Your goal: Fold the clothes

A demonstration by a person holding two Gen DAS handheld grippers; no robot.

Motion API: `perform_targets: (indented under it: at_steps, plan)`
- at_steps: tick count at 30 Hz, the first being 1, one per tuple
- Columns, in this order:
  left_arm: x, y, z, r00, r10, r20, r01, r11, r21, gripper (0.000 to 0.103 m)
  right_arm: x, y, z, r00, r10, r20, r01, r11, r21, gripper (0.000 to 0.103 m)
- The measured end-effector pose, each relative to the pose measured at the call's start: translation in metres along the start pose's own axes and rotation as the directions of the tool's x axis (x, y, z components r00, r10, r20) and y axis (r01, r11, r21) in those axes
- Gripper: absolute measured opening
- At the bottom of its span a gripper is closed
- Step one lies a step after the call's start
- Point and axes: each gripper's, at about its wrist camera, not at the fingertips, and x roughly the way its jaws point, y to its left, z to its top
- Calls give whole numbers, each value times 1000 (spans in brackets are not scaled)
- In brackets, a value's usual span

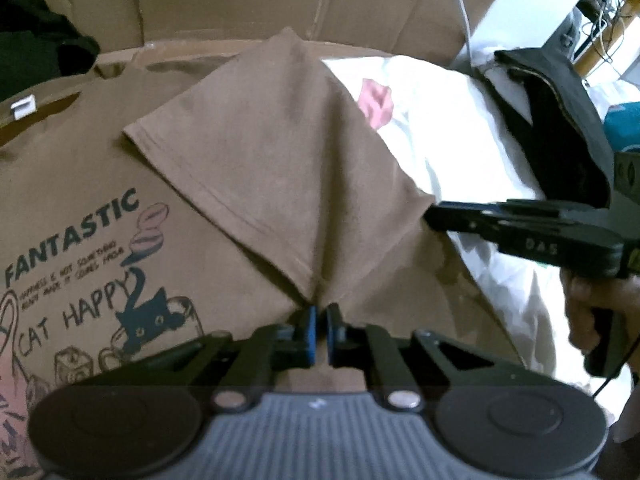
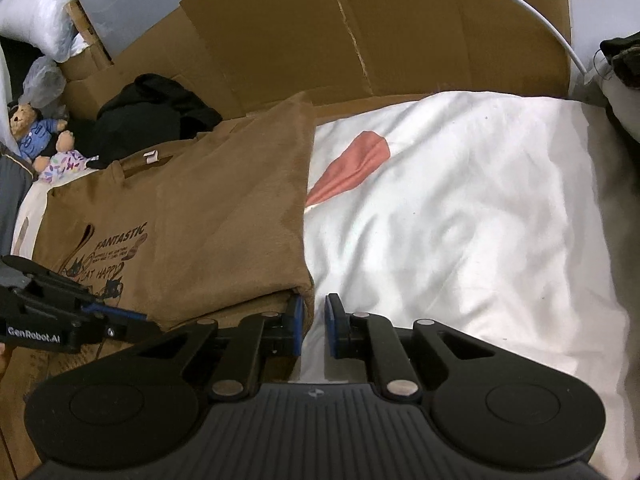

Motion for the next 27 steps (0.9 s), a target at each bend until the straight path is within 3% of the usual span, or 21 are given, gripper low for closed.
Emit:
perform_targets:
  at_steps: [2,8,11,16,17,19,21,23,27]
  plan:
    - [-6,-1,-1,1000,1,4,-1,1000,17,12,-14,-8,0,999,34,23,-35,999,24,15]
    - [-15,9,11,999,1,54,-2,1000,20,16,-31,-17,3,989,31,141,-42,996,73,15]
    - [-14,20,24,996,28,87,-29,1000,7,19,-24,0,3,983,34,180,-35,999,3,15]
    - [-4,41,43,987,91,129,-87,996,-32,39,-5,11,3,987,22,156,-16,999,-42,15]
    - [-3,47,47,984,107,145,-102,994,-47,42,-3,13,3,987,23,161,-16,999,-46,15]
    - [-2,56,54,975,133,175,-124,990,-65,60,-2,15,4,984,27,178,-19,999,-50,15]
    - [-2,66,61,959,180,221,-166,983,-80,66,-1,16,4,980,29,194,-19,998,-52,15]
    - [2,74,67,949,206,239,-189,978,-92,67,1,17,5,979,27,202,-17,998,-52,15]
    - [18,92,76,957,164,241,-133,981,-141,67,8,16,4,983,34,179,-25,998,-50,15]
